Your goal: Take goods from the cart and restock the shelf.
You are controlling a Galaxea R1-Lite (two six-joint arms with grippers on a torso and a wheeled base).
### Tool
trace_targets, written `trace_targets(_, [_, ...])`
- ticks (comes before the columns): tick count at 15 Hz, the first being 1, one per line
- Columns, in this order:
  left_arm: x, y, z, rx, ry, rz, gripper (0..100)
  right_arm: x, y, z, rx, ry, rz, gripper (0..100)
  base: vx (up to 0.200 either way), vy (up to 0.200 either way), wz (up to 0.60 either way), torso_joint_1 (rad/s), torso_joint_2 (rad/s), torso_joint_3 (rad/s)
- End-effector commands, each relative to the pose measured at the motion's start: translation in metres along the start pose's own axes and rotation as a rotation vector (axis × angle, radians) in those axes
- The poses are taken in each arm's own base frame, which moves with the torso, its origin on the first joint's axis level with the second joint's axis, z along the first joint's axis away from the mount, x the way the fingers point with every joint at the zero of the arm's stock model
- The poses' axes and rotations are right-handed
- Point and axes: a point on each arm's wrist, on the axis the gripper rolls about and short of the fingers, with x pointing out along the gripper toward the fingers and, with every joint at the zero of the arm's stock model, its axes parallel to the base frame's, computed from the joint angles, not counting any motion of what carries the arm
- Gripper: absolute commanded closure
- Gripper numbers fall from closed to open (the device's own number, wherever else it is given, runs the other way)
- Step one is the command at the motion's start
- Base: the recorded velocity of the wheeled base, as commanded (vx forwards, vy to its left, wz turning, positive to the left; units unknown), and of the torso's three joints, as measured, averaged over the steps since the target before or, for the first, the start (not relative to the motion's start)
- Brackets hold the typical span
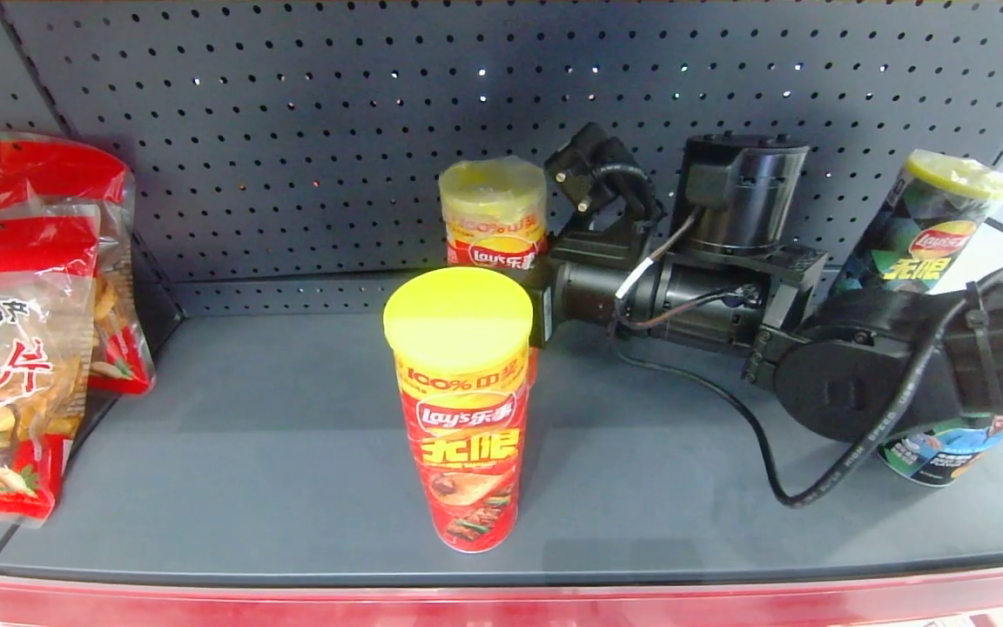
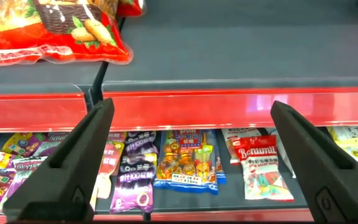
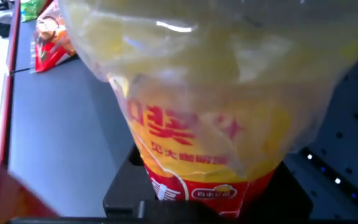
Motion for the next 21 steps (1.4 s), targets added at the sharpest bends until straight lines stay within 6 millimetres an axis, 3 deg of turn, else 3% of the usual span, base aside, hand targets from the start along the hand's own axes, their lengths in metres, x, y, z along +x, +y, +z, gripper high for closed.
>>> trace_targets(1, [0.000, 0.000, 0.000, 0.000, 0.001, 0.000, 0, 0.007, 0.002, -0.004, 0.004, 0.006, 0.011, 100, 0.000, 0.000, 0.00, 0.000, 0.00, 0.000])
trace_targets(9, [0.000, 0.000, 0.000, 0.000, 0.001, 0.000, 0, 0.016, 0.010, 0.000, 0.006, -0.013, 0.031, 100, 0.000, 0.000, 0.00, 0.000, 0.00, 0.000])
trace_targets(20, [0.000, 0.000, 0.000, 0.000, 0.001, 0.000, 0, 0.017, 0.003, -0.016, 0.024, 0.036, 0.020, 100, 0.000, 0.000, 0.00, 0.000, 0.00, 0.000])
trace_targets(21, [0.000, 0.000, 0.000, 0.000, 0.001, 0.000, 0, 0.017, 0.003, -0.016, 0.020, 0.035, 0.025, 0, 0.000, 0.000, 0.00, 0.000, 0.00, 0.000])
